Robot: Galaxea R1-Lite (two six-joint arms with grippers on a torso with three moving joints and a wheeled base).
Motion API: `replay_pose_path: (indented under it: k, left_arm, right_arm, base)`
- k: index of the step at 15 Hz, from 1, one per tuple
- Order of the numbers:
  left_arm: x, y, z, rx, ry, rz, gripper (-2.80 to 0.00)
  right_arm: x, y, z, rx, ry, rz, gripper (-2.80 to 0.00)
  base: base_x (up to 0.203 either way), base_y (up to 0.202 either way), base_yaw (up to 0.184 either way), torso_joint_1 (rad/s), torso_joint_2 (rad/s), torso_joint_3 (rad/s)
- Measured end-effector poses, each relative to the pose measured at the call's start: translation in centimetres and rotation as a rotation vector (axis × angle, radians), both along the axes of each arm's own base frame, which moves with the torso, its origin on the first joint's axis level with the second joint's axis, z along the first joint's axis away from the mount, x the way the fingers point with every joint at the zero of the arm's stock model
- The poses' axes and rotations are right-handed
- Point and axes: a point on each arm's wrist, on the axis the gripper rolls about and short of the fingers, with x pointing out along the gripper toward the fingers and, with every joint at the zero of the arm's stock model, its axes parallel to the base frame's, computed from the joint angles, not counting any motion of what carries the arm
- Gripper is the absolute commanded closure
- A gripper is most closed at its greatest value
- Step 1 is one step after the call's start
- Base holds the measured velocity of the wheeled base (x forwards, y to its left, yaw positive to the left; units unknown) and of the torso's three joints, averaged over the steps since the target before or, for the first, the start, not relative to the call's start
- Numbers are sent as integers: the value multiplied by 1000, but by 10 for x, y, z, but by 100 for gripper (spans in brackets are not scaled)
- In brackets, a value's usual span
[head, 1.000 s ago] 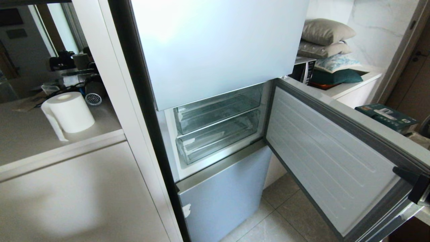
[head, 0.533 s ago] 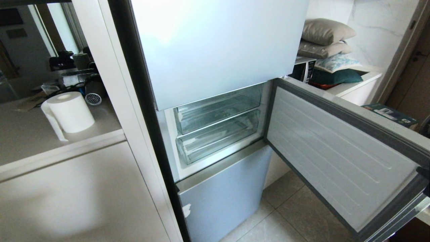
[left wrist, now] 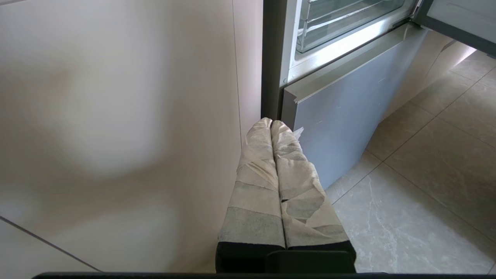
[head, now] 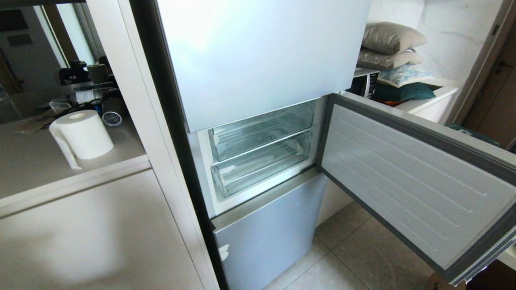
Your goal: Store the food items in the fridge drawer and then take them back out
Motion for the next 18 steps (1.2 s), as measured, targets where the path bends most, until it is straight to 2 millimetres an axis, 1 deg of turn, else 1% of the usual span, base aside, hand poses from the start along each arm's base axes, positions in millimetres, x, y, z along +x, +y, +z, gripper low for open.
replay_pose_path:
  k: [5,7,9,11,13,18]
  left_arm:
    - [0,0,0,-1,0,0,0]
    - [0,0,0,-1,-1,0,0]
    - [0,0,0,-1,0,0,0]
    - [0,0,0,-1,-1,0,0]
    - [0,0,0,-1,-1,0,0]
    - [0,0,0,-1,-1,0,0]
  right_arm:
    - [16,-18,0,17,31,-61,0]
    - [21,-22,-2,25,44,-68,0]
    - [21,-21,-4,26,55,-57,0]
    - [15,-13,-8,26,56,13,0]
    - [5,1,-14,17,57,128,0]
    - [-29,38,-53,-36,138,475,0]
  base:
    - [0,0,0,0,0,0]
    - [0,0,0,0,0,0]
    - [0,0,0,0,0,0]
    - [0,0,0,0,0,0]
    - [0,0,0,0,0,0]
    - [0,0,0,0,0,0]
